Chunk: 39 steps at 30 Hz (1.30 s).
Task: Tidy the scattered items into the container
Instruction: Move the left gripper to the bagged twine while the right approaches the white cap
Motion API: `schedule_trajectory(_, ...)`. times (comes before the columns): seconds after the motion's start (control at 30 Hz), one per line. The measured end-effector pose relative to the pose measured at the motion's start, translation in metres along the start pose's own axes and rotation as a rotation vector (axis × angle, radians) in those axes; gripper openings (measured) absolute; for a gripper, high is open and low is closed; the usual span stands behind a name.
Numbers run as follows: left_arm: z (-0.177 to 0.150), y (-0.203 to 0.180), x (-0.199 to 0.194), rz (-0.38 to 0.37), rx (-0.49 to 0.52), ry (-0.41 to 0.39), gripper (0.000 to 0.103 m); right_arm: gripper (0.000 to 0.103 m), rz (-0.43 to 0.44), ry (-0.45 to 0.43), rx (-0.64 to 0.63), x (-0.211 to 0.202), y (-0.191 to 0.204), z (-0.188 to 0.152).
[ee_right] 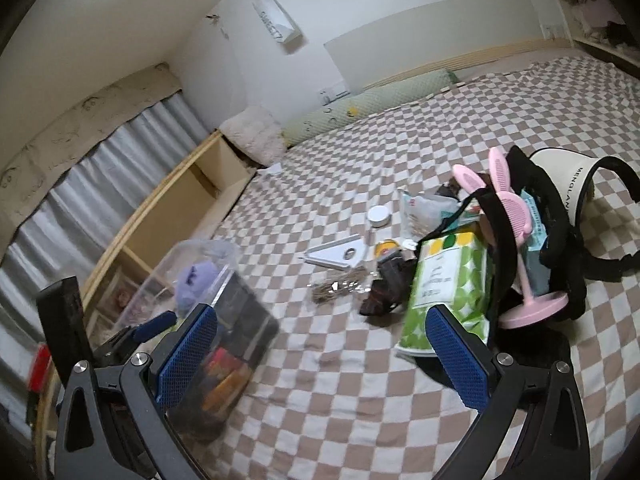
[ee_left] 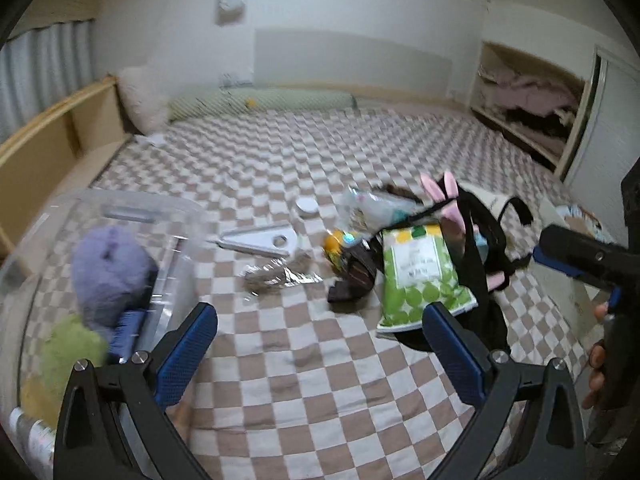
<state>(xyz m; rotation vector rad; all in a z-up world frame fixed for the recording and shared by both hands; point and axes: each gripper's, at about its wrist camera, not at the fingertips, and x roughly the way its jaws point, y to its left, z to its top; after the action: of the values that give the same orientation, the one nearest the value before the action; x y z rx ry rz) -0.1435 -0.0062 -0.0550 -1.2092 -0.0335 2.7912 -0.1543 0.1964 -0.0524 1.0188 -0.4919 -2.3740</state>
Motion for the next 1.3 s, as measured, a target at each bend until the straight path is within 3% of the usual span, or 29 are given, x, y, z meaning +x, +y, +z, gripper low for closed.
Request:
schedule_trajectory(0.23,0.003,-0.005,0.091,0.112,0.047,0.15,0.103,0.103,-0.039,0.052,0.013,0.03,-0.022,0.004)
schedule_trajectory(0.47,0.008,0.011,0.17,0.237,0.134,0.212,0.103,0.103,-0.059,0.092,0.026,0.051,-0.047,0.012)
schedule_trajectory(0.6,0.012,0.034,0.205,0.217,0.078,0.244,0.103,0.103,-0.064,0.124,0.069,0.068,-0.063,0.017)
schedule_trajectory(0.73,0.011,0.042,0.229,0.156,0.017,0.252,0.103,0.103,-0.108,0.128,-0.011,0.088,-0.065,0.027)
schedule_trajectory(1.07,0.009,0.04,0.278,0.114,0.048,0.255,0.103,0.103,-0.105,0.111,-0.109,0.148,-0.073,0.057)
schedule_trajectory(1.3,0.001,0.049,0.299,0.126,0.07,0.227,0.103,0.103,-0.153,0.121,-0.263,0.21,-0.044,0.094)
